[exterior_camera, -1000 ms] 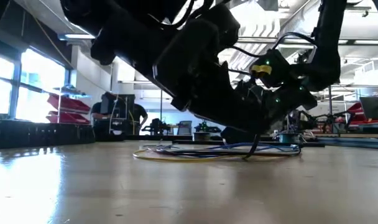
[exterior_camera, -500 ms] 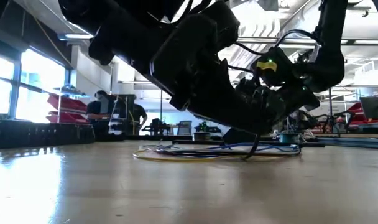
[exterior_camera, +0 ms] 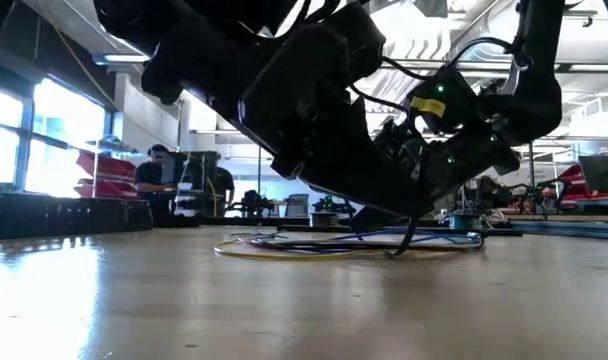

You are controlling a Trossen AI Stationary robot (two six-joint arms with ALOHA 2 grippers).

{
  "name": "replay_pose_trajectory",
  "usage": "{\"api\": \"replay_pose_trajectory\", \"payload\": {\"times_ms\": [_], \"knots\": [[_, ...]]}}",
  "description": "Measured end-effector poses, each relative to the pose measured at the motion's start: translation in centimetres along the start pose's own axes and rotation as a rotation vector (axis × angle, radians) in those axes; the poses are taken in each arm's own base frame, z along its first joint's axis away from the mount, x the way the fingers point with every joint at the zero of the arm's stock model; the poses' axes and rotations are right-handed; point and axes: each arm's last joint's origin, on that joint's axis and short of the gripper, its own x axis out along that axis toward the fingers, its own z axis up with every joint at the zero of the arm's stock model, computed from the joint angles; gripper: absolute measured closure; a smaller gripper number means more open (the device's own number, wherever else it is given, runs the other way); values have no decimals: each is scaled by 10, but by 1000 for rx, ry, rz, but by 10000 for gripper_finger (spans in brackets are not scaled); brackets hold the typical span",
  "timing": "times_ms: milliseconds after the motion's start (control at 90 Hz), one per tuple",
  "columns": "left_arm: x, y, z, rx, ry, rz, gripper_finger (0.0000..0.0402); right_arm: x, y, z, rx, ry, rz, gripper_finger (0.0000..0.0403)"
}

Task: Ziptie cables
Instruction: Insert the cable zip tie into the cable wires

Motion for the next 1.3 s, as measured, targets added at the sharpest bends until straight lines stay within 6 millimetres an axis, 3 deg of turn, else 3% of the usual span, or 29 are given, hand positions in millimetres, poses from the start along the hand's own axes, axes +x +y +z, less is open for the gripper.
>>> {"api": "replay_pose_trajectory", "payload": {"times_ms": [278, 522, 689, 1100, 1300], "knots": [[-3, 9, -2, -109, 38, 2, 402, -6, 29, 7, -323, -31, -146, 403], [-20, 21, 17, -154, 25, 11, 402, -12, 68, -2, -639, 17, -259, 403], [-19, 30, 17, -171, 39, -4, 402, -16, 92, -9, -788, 9, -321, 403], [-20, 22, 15, -202, 36, 37, 402, -22, 120, -13, -998, -47, -354, 403], [-22, 19, 14, -265, -44, 103, 402, -24, 125, -13, -1010, -61, -378, 403]]}}
